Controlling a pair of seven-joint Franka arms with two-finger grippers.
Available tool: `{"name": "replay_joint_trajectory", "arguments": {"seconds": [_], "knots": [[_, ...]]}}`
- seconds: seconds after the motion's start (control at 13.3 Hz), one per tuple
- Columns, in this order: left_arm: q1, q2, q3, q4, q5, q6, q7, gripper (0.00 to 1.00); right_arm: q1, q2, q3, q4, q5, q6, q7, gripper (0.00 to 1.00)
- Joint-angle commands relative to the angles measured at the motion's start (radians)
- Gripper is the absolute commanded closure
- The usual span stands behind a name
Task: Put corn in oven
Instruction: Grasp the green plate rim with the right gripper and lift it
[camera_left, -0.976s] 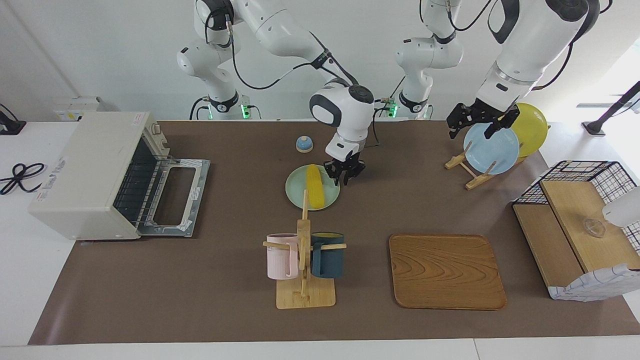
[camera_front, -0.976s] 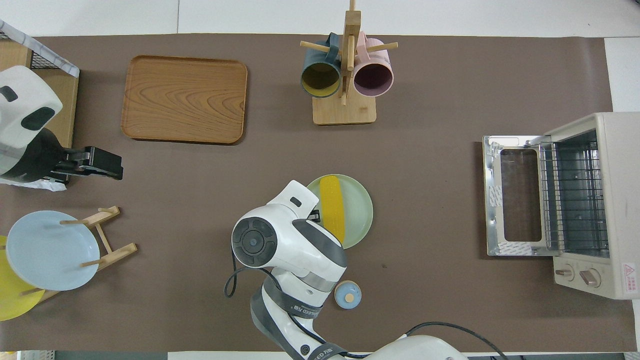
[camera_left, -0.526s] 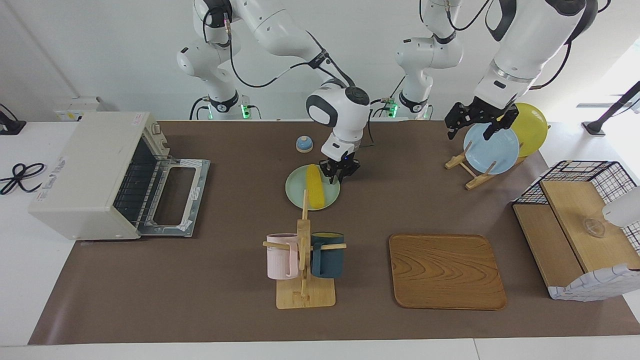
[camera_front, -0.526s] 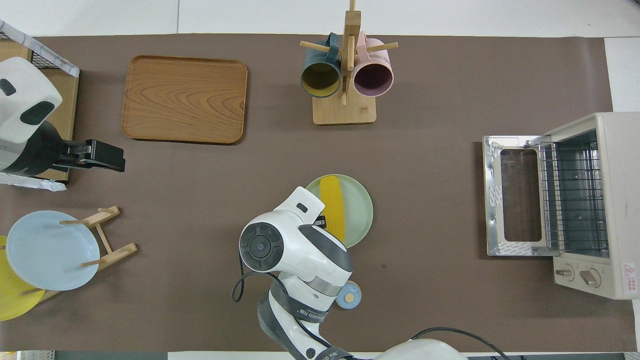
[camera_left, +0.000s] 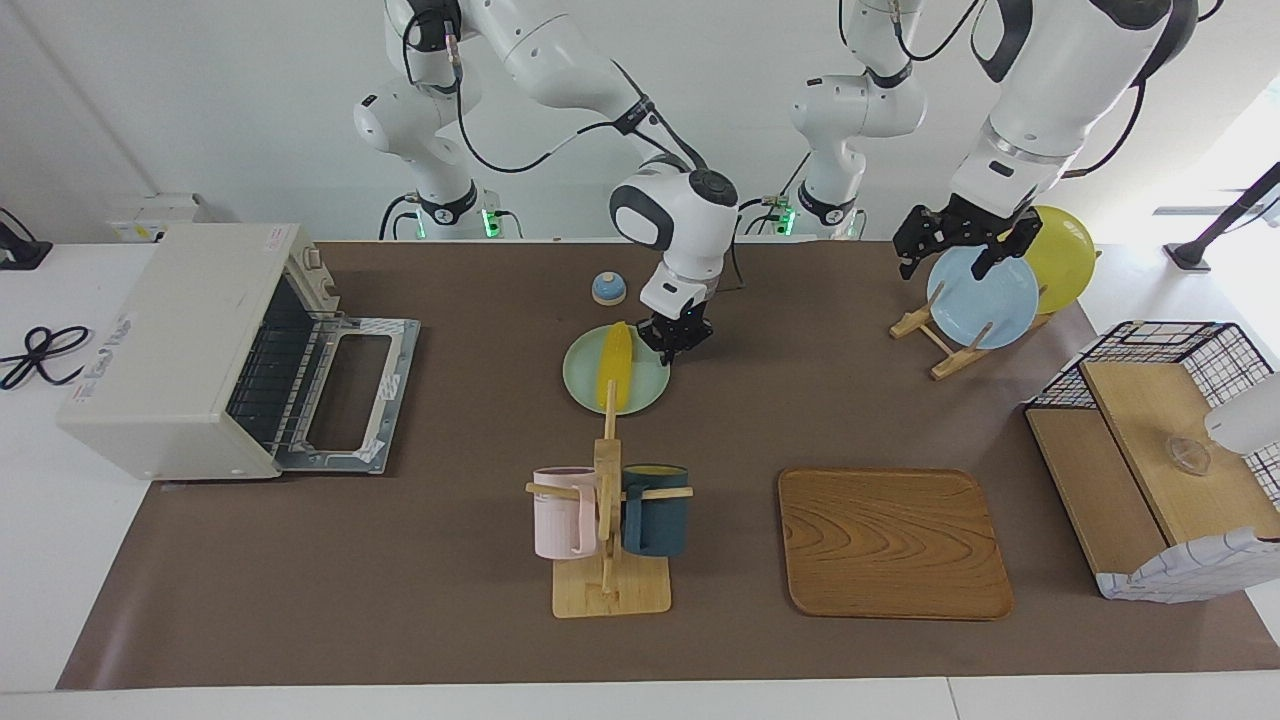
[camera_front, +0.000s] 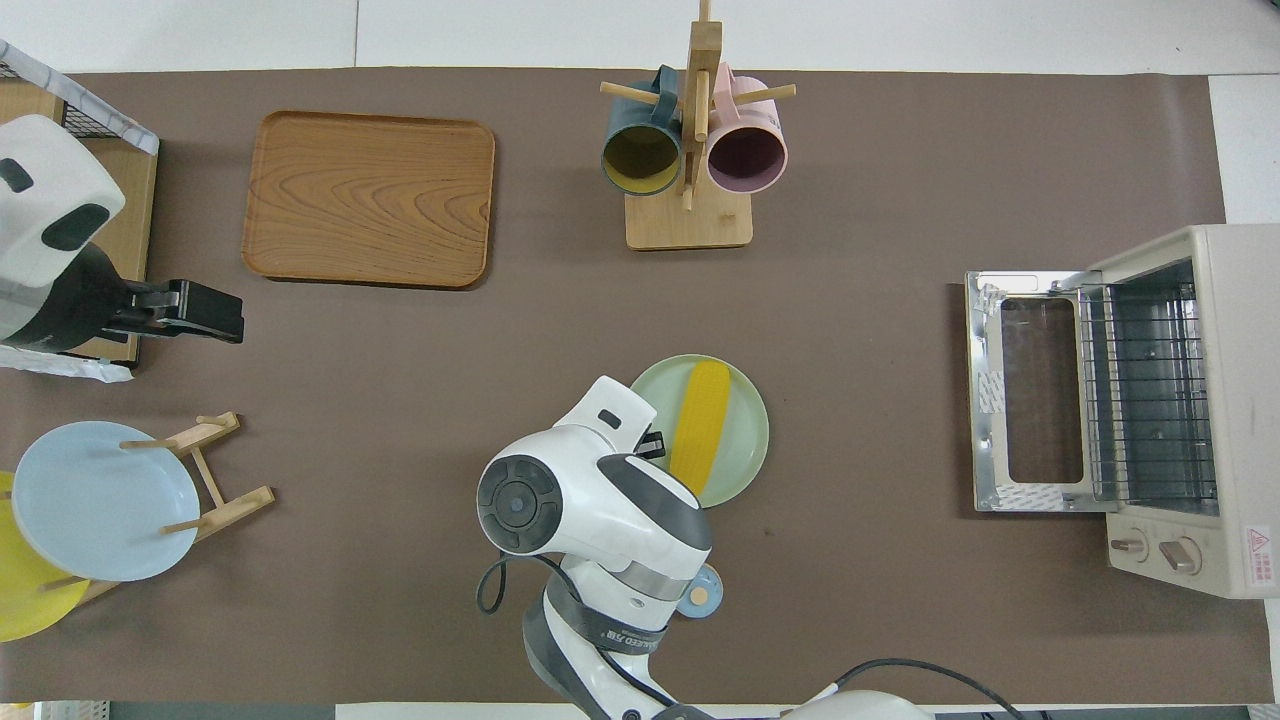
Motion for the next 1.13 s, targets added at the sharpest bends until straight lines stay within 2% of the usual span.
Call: {"name": "replay_joint_trajectory", "arguments": {"seconds": [0.0, 0.23, 0.53, 0.75, 0.9, 1.05], "knots": [[0.009, 0.000, -0.002, 0.007, 0.023, 0.001, 0.016, 0.00, -0.014, -0.008, 0.007, 0.053, -0.053, -0.108, -0.055, 1.00], [0.011, -0.003, -0.004, 0.006, 0.019, 0.005, 0.006, 0.00, -0.024, -0.009, -0.001, 0.110, -0.057, -0.206, -0.106, 1.00], [0.012, -0.003, -0.004, 0.004, 0.017, 0.001, 0.007, 0.00, -0.129, -0.113, 0.001, 0.107, -0.058, -0.306, -0.299, 1.00], [0.024, -0.002, -0.008, 0.001, 0.019, 0.014, 0.027, 0.00, -0.180, -0.175, -0.001, 0.072, -0.058, -0.343, -0.347, 1.00], [0.026, -0.002, -0.007, 0.001, 0.019, 0.011, 0.062, 0.00, -0.197, -0.187, -0.002, 0.050, -0.058, -0.358, -0.336, 1.00], [0.028, -0.002, -0.007, 0.001, 0.019, 0.011, 0.061, 0.00, -0.258, -0.230, -0.001, -0.002, -0.058, -0.347, -0.345, 1.00]]}}
